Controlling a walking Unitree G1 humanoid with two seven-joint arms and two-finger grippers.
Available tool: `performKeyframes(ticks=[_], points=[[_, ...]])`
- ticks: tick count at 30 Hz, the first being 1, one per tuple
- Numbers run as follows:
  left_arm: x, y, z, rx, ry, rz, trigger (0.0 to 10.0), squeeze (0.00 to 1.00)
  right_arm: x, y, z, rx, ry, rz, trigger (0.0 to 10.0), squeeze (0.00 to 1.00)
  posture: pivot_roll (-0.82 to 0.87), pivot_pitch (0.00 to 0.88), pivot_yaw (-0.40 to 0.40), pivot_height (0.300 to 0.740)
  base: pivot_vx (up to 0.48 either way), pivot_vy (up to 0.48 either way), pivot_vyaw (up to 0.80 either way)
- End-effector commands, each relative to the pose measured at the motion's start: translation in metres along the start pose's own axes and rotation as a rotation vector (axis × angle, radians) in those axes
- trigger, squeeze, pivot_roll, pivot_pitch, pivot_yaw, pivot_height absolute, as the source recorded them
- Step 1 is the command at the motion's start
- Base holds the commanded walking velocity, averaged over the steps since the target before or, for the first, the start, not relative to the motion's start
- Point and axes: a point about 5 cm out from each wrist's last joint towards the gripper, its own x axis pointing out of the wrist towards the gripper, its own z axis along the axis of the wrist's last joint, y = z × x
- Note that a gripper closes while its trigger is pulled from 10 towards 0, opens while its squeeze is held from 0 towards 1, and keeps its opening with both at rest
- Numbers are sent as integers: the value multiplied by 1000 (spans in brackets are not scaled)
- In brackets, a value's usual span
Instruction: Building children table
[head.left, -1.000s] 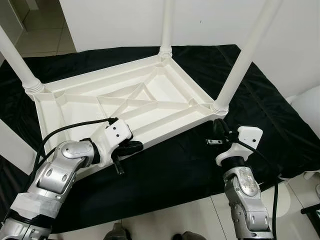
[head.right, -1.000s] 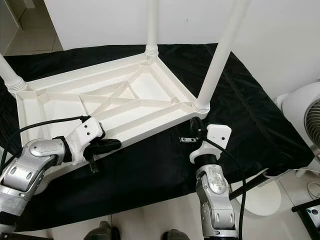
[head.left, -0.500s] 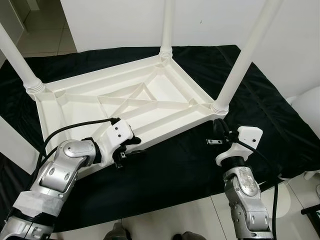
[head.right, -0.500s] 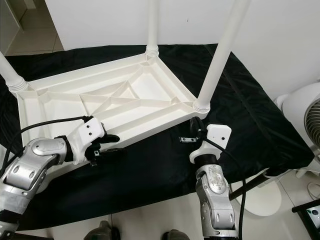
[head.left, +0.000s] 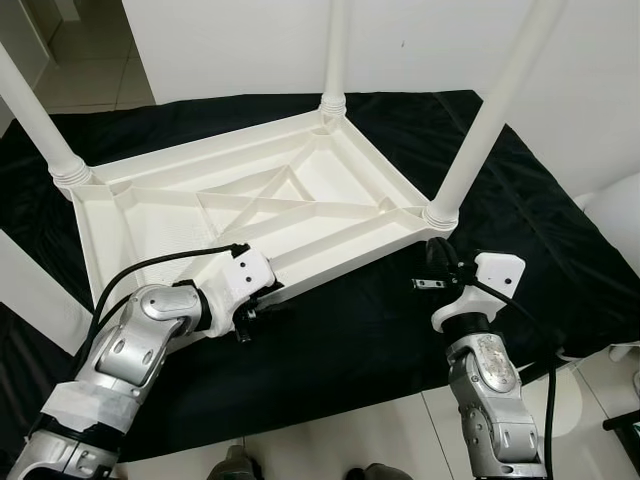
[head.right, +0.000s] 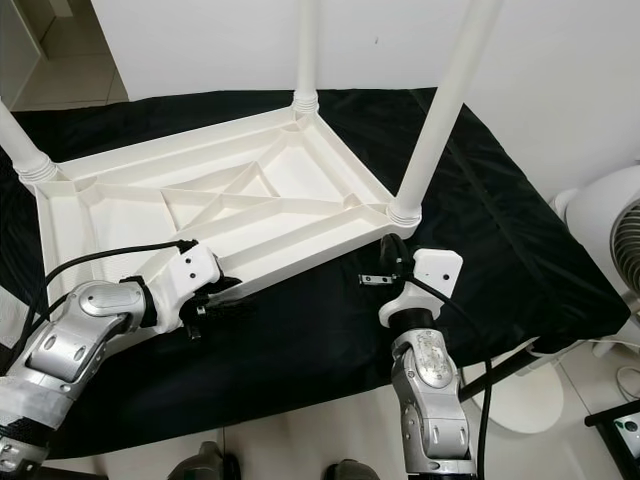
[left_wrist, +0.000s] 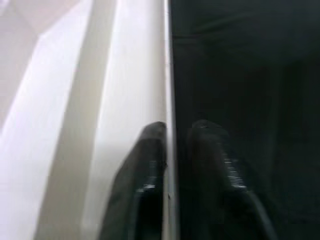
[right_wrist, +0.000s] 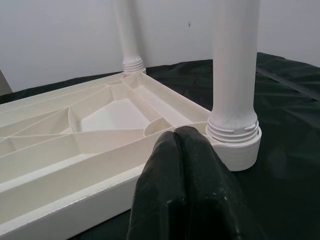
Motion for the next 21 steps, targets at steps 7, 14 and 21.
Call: performKeyframes(ticks=[7,14,21], points=[[21,-4,2,3,-21,-4,0,0,1,0,-1,-4,3,-3,10000,0,14,40,-6,740,0,0,0],[44,-8,16,13,-78,-33,0,0,1,0,0,-10,-5,-12,10000,0,-18,19,12,740,0,0,0],[55,-7,24,13,-112,-29,0,0,0,-2,1,-14,-14,-31,10000,0,-47,6,32,740,0,0,0]])
